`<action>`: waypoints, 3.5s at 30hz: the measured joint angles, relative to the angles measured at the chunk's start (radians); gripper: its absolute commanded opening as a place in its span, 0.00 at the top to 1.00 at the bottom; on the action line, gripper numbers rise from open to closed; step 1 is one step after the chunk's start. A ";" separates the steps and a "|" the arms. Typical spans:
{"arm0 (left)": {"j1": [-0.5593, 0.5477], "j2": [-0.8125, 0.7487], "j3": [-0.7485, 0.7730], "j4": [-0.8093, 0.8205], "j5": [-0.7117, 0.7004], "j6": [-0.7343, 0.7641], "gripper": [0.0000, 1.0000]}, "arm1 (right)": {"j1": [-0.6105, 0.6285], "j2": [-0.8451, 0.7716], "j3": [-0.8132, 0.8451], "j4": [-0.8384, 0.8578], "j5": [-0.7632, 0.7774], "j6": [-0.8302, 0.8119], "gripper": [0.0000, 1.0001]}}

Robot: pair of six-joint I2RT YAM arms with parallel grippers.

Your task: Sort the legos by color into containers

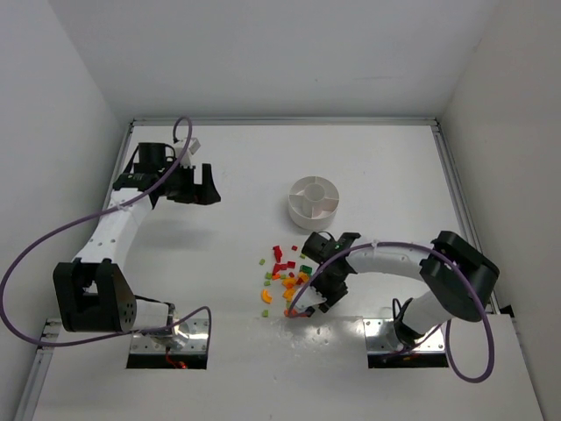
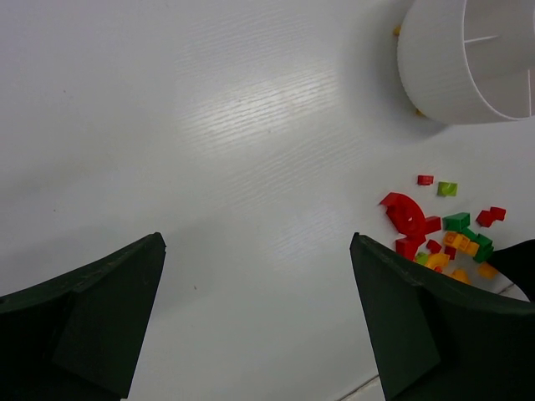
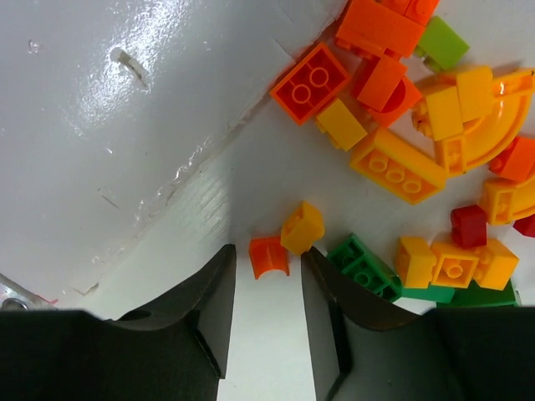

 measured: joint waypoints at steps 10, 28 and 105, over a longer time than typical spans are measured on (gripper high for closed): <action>0.000 -0.013 0.000 -0.001 -0.001 0.000 0.01 | 0.045 -0.003 -0.005 0.040 0.035 0.047 0.72; 0.000 0.011 0.000 -0.001 0.014 0.000 0.01 | 0.055 -0.090 -0.071 0.102 0.074 0.208 0.91; -0.012 0.190 0.127 0.036 0.033 -0.024 0.01 | -0.397 -0.018 0.443 0.027 -0.078 0.893 0.30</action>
